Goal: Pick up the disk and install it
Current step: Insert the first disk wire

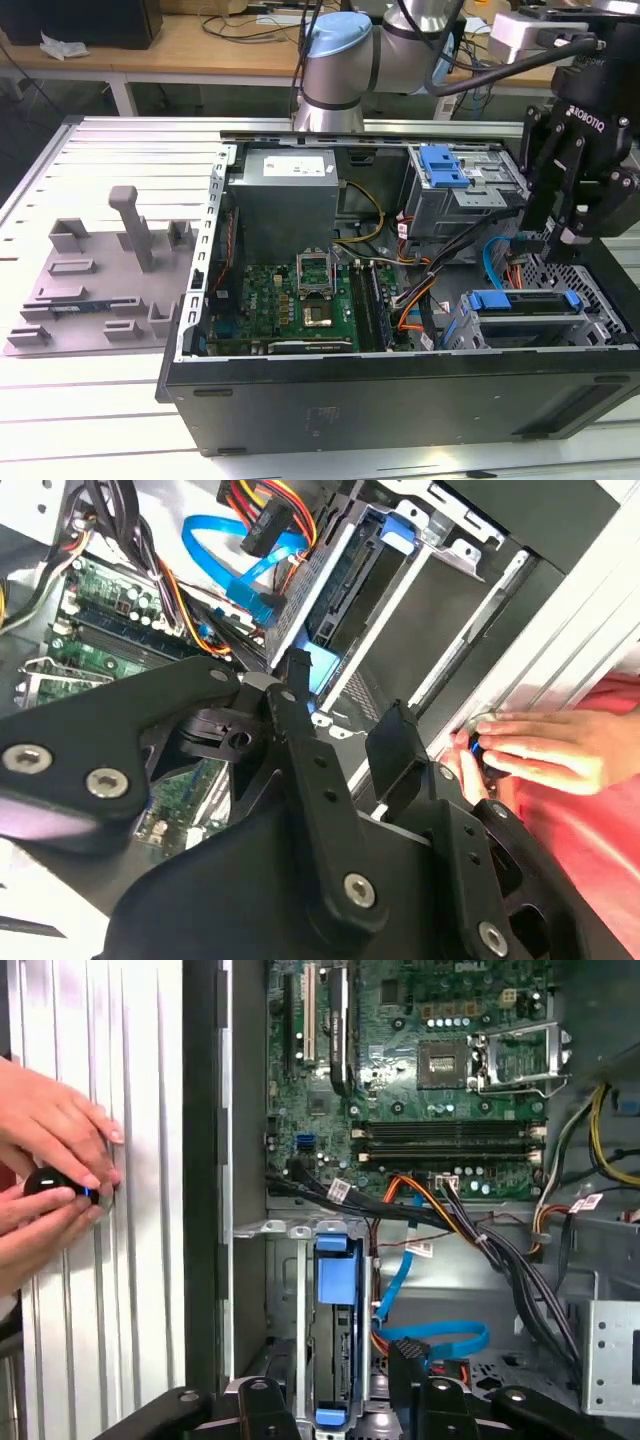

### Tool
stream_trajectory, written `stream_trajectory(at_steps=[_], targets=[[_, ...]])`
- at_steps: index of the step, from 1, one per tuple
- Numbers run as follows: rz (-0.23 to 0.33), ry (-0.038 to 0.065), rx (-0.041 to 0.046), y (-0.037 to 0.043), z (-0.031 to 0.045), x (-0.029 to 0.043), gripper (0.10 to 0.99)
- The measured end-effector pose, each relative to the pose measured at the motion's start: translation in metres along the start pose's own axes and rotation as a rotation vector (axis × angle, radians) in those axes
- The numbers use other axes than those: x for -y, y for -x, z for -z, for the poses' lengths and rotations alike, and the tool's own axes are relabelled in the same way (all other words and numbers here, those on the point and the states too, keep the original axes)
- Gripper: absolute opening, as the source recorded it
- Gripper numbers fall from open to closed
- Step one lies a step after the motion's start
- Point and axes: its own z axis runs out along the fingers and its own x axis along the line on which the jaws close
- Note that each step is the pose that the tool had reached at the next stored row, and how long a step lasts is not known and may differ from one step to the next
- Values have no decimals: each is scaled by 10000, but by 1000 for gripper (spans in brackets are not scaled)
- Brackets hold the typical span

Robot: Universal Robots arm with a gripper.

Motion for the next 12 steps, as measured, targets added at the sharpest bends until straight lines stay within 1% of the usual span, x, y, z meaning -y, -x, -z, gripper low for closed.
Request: stream_trajectory(at_steps=[2, 3, 4, 5, 6, 7, 8, 9, 10, 11, 12], targets=[[-251, 30, -5, 2, -13, -2, 502], [-417, 57, -15, 6, -32, -3, 502], [-458, 61, -37, 10, -39, -2, 502], [-471, 60, -103, 19, -43, -2, 502], [-469, 54, -220, 38, -43, -2, 502], [-466, 46, -375, 69, -40, -3, 502], [-463, 36, -548, 104, -35, -3, 502], [-461, 25, -745, 140, -30, -4, 502], [-457, 9, -1040, 190, -25, -7, 502], [-454, 4, -1152, 208, -21, -7, 502], [-449, -14, -1491, 273, -14, -4, 502]])
